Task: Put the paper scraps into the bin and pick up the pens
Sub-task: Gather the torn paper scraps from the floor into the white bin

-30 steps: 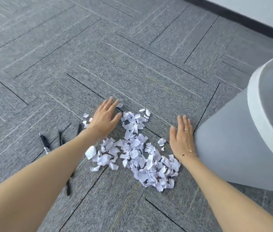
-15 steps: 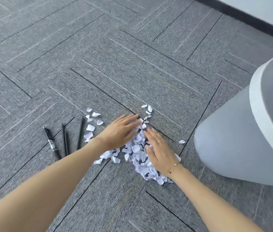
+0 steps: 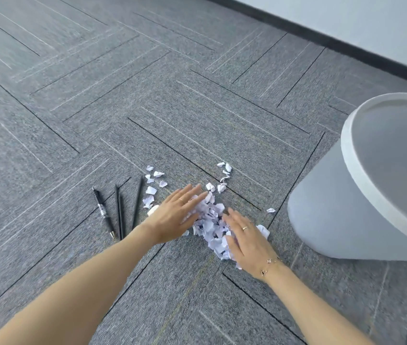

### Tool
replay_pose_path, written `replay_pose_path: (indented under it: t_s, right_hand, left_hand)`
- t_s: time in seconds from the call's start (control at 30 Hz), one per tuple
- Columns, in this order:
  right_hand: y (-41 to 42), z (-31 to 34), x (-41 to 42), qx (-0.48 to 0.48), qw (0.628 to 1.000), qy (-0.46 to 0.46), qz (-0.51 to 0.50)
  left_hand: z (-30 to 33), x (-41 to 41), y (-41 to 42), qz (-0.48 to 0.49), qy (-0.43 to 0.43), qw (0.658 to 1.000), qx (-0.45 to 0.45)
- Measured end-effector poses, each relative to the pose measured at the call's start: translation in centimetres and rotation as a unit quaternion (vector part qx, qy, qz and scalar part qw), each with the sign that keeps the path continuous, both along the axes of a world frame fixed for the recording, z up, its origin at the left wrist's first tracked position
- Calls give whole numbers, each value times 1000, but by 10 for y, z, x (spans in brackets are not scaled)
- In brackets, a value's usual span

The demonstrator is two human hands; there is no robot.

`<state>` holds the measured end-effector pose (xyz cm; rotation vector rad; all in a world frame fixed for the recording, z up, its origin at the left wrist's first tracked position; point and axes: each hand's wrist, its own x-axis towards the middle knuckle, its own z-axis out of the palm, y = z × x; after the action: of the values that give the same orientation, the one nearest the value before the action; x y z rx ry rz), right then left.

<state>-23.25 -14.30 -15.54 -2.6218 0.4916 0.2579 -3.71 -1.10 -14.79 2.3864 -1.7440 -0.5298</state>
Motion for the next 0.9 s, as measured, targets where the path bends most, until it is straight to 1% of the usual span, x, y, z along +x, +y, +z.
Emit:
replay_pose_path:
  t_s: [0.07, 0.17, 0.23, 0.27, 0.33, 0.47, 0.57, 0.73, 0.83, 0.9]
  right_hand:
    - [-2, -2, -7, -13, 998, -17, -59]
    - [-2, -12, -21, -45, 976, -40, -210]
    - [2, -20, -27, -48, 956, -30, -287]
    - [6, -22, -29, -47, 951, -20, -306]
    - [14, -26, -26, -48, 948, -16, -314]
    - [35, -27, -3, -24, 952, -59, -300]
    - [48, -27, 17, -16, 959, -79, -273]
    - [46, -27, 43, -18, 967, -100, -235]
    - [38, -27, 52, -20, 976, -109, -187]
    - [32, -29, 55, -30, 979, -109, -170]
  left_hand:
    - [-2, -4, 5, 72, 24, 997, -21]
    - [-13, -7, 21, 204, 28, 977, -47]
    - [-23, -10, 33, 254, 12, 967, -34]
    - [-27, -13, 38, 261, 6, 965, -24]
    - [-34, -19, 42, 256, -5, 967, -9]
    - [-37, -21, 28, 231, -24, 973, -10]
    - [-35, -20, 15, 178, -38, 983, -11]
    - [-35, -10, -1, 100, -19, 994, -35]
    - [-36, -5, -8, 42, -47, 997, -52]
    - [-37, -2, -10, 30, -68, 994, -74]
